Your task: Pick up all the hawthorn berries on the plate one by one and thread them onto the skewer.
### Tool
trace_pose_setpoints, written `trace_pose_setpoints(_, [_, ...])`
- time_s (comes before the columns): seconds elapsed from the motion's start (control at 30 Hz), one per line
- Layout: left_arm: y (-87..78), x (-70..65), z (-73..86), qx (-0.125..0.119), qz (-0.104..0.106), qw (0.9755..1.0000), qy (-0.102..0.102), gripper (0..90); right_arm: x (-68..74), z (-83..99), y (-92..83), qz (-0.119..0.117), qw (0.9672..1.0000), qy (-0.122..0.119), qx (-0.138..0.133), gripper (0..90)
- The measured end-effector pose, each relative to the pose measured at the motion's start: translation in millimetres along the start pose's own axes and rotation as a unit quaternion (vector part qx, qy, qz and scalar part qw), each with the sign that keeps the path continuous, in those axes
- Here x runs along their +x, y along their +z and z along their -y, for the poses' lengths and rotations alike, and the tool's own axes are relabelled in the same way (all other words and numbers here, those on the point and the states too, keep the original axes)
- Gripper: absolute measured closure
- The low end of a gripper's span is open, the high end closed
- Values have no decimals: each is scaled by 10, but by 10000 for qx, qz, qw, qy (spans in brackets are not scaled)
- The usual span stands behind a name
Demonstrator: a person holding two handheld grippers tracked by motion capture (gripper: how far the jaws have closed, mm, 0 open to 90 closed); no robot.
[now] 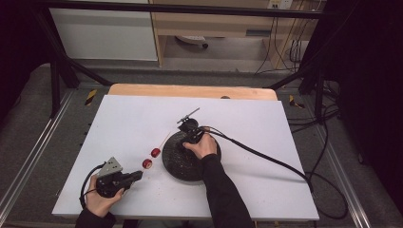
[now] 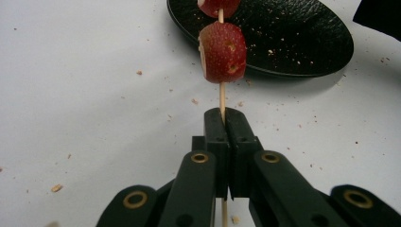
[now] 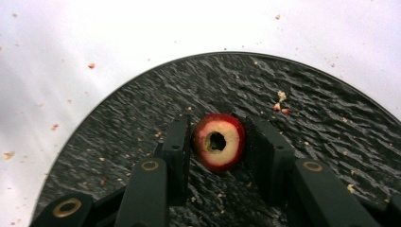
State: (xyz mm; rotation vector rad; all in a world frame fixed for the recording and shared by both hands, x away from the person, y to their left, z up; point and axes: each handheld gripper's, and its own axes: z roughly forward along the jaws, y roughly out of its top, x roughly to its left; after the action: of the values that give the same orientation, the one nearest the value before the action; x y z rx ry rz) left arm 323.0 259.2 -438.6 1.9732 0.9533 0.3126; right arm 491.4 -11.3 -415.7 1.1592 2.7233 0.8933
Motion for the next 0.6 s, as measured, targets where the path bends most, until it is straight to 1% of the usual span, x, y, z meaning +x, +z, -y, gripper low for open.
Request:
trace_pose_setpoints(0.1, [2, -7, 0, -4, -2, 10000, 7, 886, 9, -4, -48, -10, 10000, 92, -33, 629])
trace_pose_setpoints(0.23, [5, -10, -2, 11, -10, 10000, 36, 886, 17, -4, -125, -13, 9999, 103, -87, 630])
trace_pose_setpoints(0.27, [5, -11, -2, 10, -12, 10000, 35, 886, 28, -6, -142, -7, 9998, 154, -117, 631])
trace_pose_setpoints(0.3, [3, -11, -1, 21, -13, 10000, 42, 886, 21, -2, -164, 4, 9999, 99, -113, 631])
trace_pose_setpoints(0.37, [4, -15, -1, -1, -9, 10000, 24, 886, 39, -2, -201, 1, 9997, 182, -138, 631])
trace_pose_setpoints(0.4, [3, -17, -1, -4, -10, 10000, 28, 886, 41, 0, -223, 10, 9998, 162, -132, 631])
trace_pose_setpoints(0.53, [4, -22, -4, -5, -9, 10000, 32, 886, 59, 19, -304, 2, 9995, 222, -202, 631])
trace_pose_setpoints(0.57, [4, -23, -5, -1, -12, 10000, 40, 886, 58, 27, -323, -2, 9996, 189, -207, 632])
trace_pose_setpoints(0.6, [4, -25, -6, -3, -14, 10000, 41, 886, 67, 34, -338, -30, 9994, 227, -243, 631])
